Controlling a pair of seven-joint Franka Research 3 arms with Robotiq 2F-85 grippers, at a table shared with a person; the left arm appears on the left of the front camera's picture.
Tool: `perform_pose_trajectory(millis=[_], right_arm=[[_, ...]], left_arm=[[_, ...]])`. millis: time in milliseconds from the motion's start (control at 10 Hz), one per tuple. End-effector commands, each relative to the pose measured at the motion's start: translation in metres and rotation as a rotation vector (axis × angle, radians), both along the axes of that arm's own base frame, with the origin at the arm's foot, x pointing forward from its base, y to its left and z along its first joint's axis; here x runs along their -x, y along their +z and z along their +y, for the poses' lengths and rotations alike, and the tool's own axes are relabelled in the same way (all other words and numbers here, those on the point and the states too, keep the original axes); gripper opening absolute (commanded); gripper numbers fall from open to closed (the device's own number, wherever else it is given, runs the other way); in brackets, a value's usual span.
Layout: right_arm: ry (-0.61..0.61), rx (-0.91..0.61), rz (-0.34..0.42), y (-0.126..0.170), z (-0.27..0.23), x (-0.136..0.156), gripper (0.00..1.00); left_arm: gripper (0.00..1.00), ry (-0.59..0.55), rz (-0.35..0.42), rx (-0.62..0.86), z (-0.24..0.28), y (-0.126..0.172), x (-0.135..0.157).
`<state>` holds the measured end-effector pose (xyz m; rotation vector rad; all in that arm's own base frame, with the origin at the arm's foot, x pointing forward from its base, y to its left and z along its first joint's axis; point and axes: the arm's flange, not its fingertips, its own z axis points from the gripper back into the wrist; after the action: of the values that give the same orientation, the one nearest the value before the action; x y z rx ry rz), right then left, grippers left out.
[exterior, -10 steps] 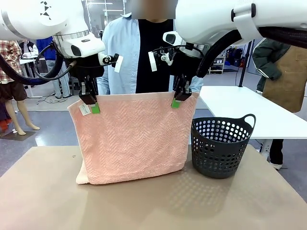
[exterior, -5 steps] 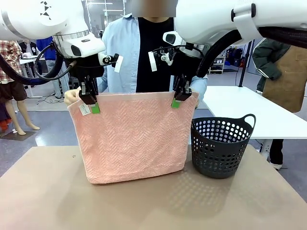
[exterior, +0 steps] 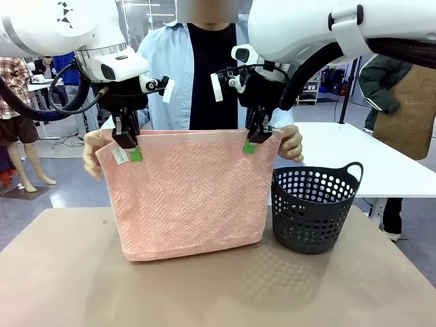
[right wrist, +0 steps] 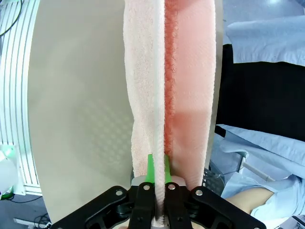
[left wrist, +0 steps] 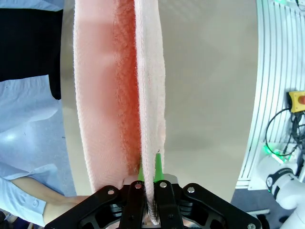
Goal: Fold the towel.
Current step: Release the end of the 100 cm Hotel Towel you were holding and grab the top end of the folded side.
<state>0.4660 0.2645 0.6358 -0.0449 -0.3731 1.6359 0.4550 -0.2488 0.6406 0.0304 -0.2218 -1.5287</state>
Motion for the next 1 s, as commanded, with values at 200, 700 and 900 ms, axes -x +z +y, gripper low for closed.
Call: perform_pose_trajectory(millis=[200, 700, 900], right_arm=[[0.009, 0.000, -0.008, -0.0003, -0.0004, -0.0006, 0.00], [0.009, 0.000, -0.008, -0.0003, -0.0004, -0.0006, 0.00], [0.009, 0.000, -0.008, -0.0003, -0.0004, -0.0006, 0.00]], left_arm=[[0.00, 0.002, 0.001, 0.004, 0.0009, 0.0005, -0.0002], [0.00, 0.002, 0.001, 0.004, 0.0009, 0.0005, -0.0002], [0.00, 0.002, 0.001, 0.004, 0.0009, 0.0005, -0.0002]])
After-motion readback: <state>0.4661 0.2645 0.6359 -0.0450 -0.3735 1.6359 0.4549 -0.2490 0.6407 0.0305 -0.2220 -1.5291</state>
